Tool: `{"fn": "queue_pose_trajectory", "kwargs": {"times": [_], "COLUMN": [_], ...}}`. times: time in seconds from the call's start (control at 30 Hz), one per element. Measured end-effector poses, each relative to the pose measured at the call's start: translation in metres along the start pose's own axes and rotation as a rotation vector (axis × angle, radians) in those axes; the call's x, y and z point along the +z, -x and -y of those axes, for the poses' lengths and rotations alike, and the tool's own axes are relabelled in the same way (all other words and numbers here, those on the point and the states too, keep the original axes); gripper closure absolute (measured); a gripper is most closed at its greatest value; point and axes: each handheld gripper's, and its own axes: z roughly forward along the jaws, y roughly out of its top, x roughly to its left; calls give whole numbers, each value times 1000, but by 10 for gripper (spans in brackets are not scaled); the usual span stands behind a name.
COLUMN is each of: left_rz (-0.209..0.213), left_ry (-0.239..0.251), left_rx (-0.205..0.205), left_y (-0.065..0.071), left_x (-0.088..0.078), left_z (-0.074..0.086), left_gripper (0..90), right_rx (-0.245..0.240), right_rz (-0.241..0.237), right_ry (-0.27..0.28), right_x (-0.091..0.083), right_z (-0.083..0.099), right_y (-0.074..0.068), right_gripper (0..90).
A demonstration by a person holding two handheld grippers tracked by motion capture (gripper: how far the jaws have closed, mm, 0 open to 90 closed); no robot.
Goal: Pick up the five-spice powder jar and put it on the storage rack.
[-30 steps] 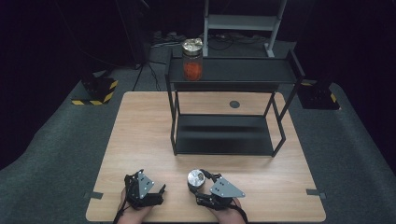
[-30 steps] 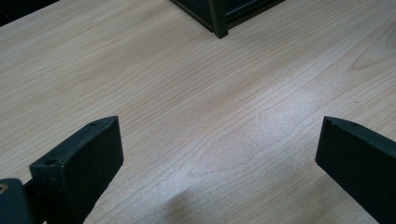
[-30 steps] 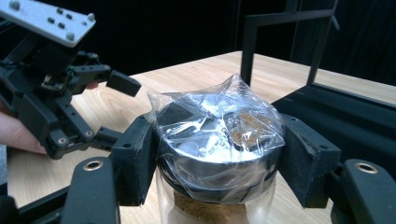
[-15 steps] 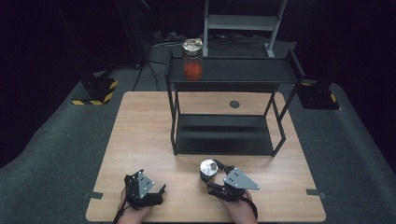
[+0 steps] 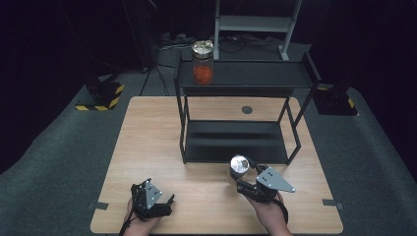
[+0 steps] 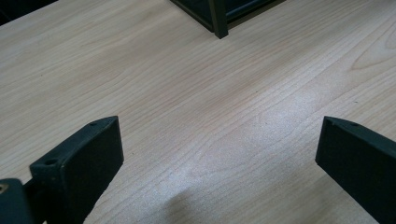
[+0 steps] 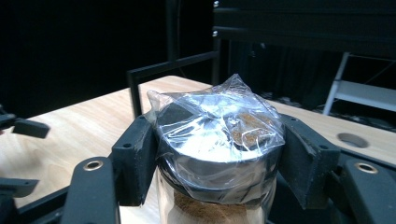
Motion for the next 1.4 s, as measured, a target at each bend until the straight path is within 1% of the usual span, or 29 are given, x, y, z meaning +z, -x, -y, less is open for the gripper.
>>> {"fn": "queue_pose_trajectory", "kwargs": {"times": [0.23,0.57,0.9,1.13,1.4], "left_rz": [-2,-1,1,5,5], "left_ry": [0,3,4,3,4], "left_rx": [0,-6,-10,-12,-11], "left_y": [0,0,-1,-2,-1], "left_x": [0,0,0,0,0], "left_z": [0,1,1,1,1], "left_gripper": [11,11,11,11,11], "right_rx": [13,5,-13,-7,-6], "right_rz": [30,70,90,101,112], "right_ry": [1,21,51,68,85], "right_x": [-6,-6,-3,0,2], "right_z": [-8,-25,-48,-62,-75], "right_y": [11,23,33,40,45], "right_gripper": [342,342,342,342,342]}}
